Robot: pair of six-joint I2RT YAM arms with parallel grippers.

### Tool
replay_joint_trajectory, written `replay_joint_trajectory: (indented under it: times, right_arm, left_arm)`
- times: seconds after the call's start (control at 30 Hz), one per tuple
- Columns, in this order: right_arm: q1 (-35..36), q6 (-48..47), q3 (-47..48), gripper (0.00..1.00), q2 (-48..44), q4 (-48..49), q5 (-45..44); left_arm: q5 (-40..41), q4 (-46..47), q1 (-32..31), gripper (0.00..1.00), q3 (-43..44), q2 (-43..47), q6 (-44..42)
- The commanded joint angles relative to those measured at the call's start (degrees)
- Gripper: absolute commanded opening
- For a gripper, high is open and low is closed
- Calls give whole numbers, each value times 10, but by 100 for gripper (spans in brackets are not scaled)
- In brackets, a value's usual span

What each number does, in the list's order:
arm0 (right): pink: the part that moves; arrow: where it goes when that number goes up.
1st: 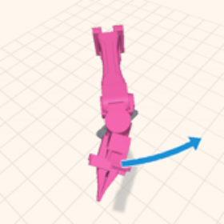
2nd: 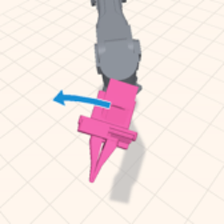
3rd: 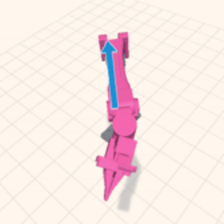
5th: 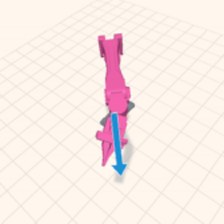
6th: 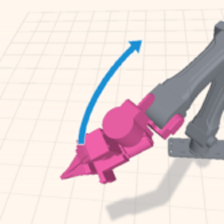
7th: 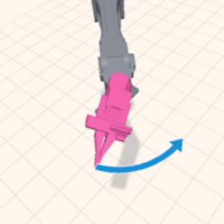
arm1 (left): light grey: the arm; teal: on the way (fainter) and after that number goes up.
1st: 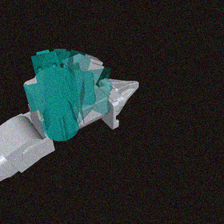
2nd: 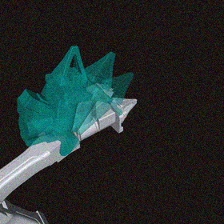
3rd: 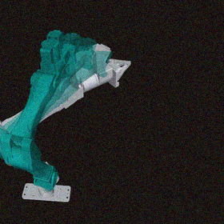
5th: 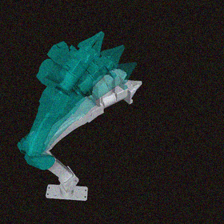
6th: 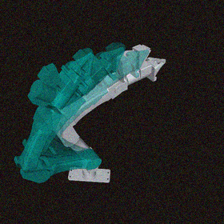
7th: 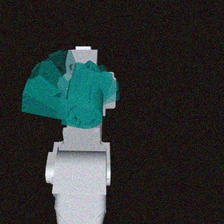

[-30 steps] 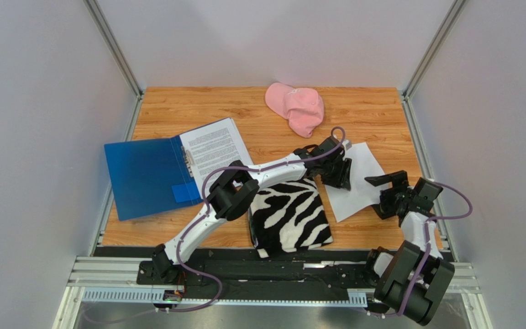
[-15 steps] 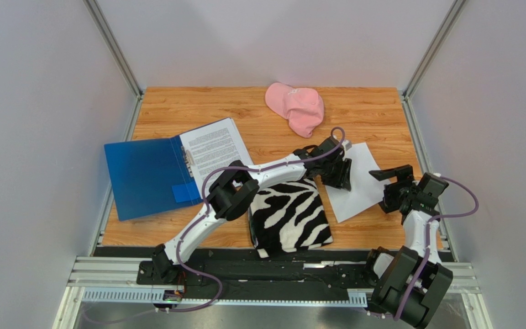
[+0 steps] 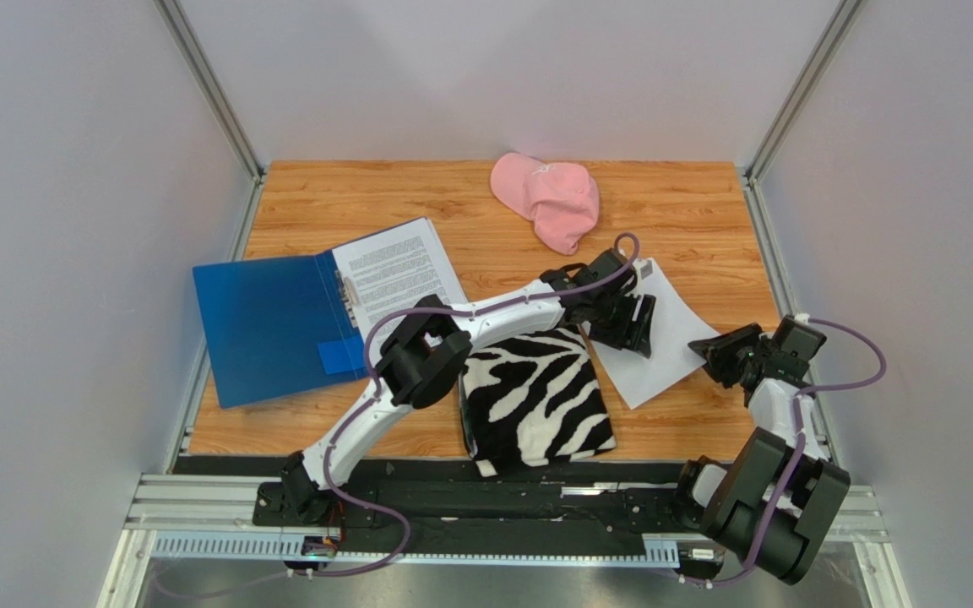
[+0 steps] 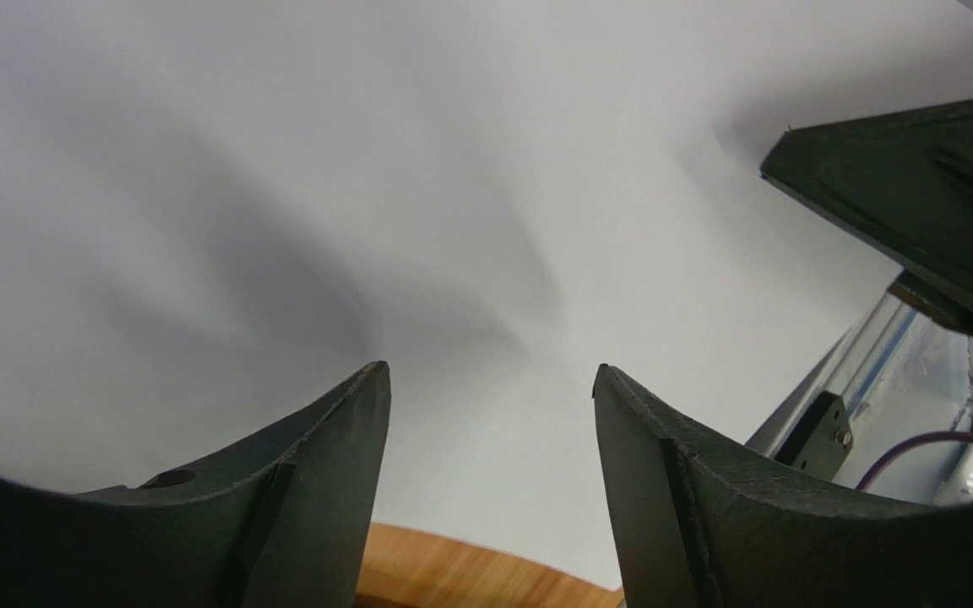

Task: Put the files into the folder
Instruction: Pick up the file from the center of the board, then place the file in the folder with some files.

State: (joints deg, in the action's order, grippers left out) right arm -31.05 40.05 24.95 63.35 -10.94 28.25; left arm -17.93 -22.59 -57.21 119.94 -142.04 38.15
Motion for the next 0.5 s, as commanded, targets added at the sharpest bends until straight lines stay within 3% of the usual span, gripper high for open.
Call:
replay_joint_trajectory:
  times: [0.0,0.03,0.13,0.2,0.37,0.47]
  right_arm:
    - [-1,-45,72,20,-23,-17,-21]
    - [9,-45,115,17,-31,-29,-25]
    - [77,-56,218,8,-47,-90,-76]
    - [121,-59,275,0,-43,-123,-99]
    - [257,-54,438,0,10,-168,-182]
    - [341,-37,503,0,57,-150,-198]
  left_arm:
    - [-33,-53,10,71,20,121,-38]
    - [-38,-58,15,73,10,164,-39]
    - [-61,-48,44,94,-56,273,-37]
    - [-46,-53,75,95,-101,335,-52]
    - [-34,-104,172,96,-268,546,-96]
    - [35,-153,221,96,-351,671,-126]
